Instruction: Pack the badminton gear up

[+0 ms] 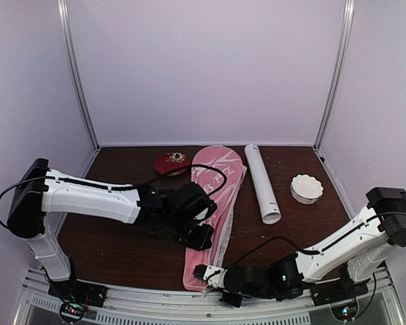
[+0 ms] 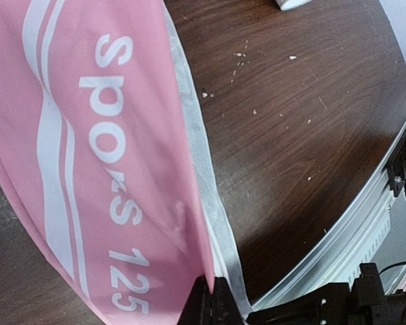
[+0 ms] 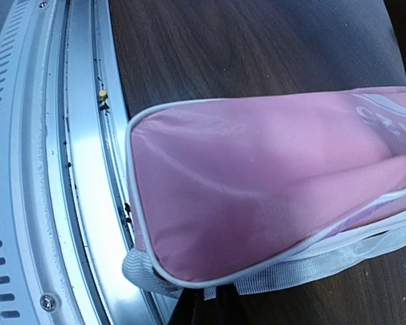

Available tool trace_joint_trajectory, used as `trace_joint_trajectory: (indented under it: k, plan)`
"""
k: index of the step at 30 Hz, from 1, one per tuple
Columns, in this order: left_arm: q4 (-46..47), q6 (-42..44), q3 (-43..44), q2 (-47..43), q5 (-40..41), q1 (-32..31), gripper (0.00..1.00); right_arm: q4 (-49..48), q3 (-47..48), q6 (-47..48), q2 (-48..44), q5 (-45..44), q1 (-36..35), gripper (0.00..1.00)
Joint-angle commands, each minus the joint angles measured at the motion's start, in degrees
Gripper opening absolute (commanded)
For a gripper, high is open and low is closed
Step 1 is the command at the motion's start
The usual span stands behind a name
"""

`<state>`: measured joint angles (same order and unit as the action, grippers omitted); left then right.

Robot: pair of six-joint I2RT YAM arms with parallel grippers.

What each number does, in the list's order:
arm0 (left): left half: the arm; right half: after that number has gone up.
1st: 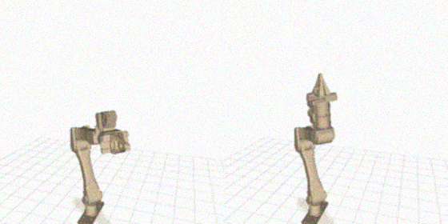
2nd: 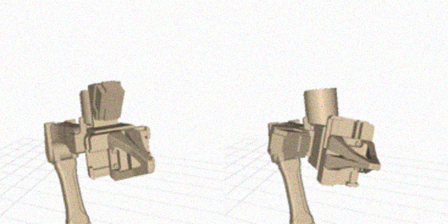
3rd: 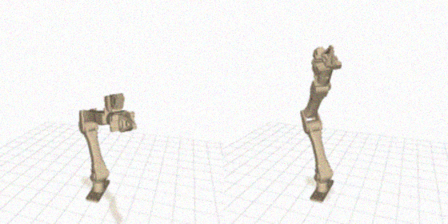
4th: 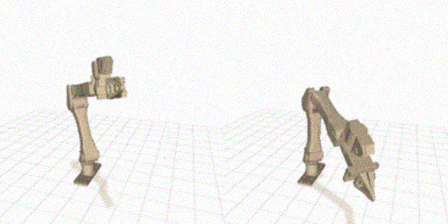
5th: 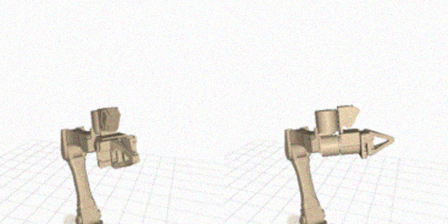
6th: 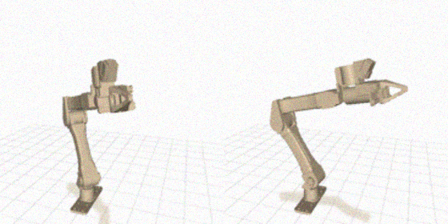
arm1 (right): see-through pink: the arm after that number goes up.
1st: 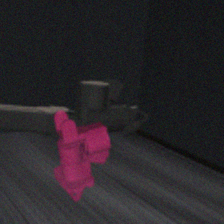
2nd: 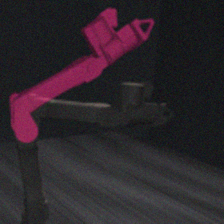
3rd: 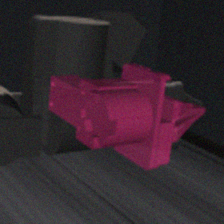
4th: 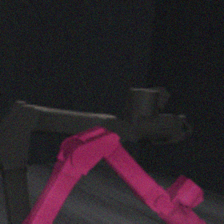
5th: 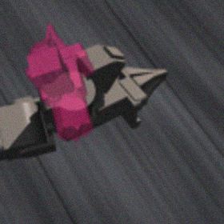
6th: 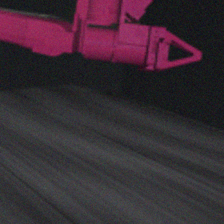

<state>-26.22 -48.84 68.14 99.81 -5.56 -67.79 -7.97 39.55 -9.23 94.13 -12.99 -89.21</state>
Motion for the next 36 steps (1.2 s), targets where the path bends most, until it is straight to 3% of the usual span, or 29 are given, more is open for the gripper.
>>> trace_joint_trajectory:
  k: [1, 12, 17, 22, 28, 33, 36]
  plan:
    - [5.06, -0.87, -1.0, -2.13, -9.55, -1.57, 0.0, -6.84, 2.29, 3.95, -1.02, -7.07, 2.01, 0.0]
    - [8.19, -2.6, -4.42, -2.12, -10.78, -0.32, 0.0, -12.58, 0.01, 5.27, 1.78, 0.8, 8.89, 0.01]
    - [5.47, -2.28, -5.47, -2.7, -7.8, 1.16, 0.0, -4.43, 1.52, 6.15, 0.36, 3.66, 9.01, 0.16]
    - [4.69, -2.01, -6.75, -3.01, -6.47, 2.12, 0.01, -2.47, -0.92, 4.3, -3.82, 4.6, 9.4, 0.33]
    - [4.63, 1.45, -7.09, -3.98, -5.63, 2.75, 0.35, -2.01, -4.8, 0.68, -9.04, 8.25, 12.73, 0.34]
    - [9.24, 4.6, -9.06, -6.91, -8.02, 5.58, 0.44, -0.39, -6.81, -0.8, -11.68, 11.8, 16.05, 0.33]
    - [10.12, 6.49, -9.62, -7.95, -8.39, 7.36, 0.45, -0.46, -7.49, -3.22, -12.2, 12.96, 18.51, 0.24]
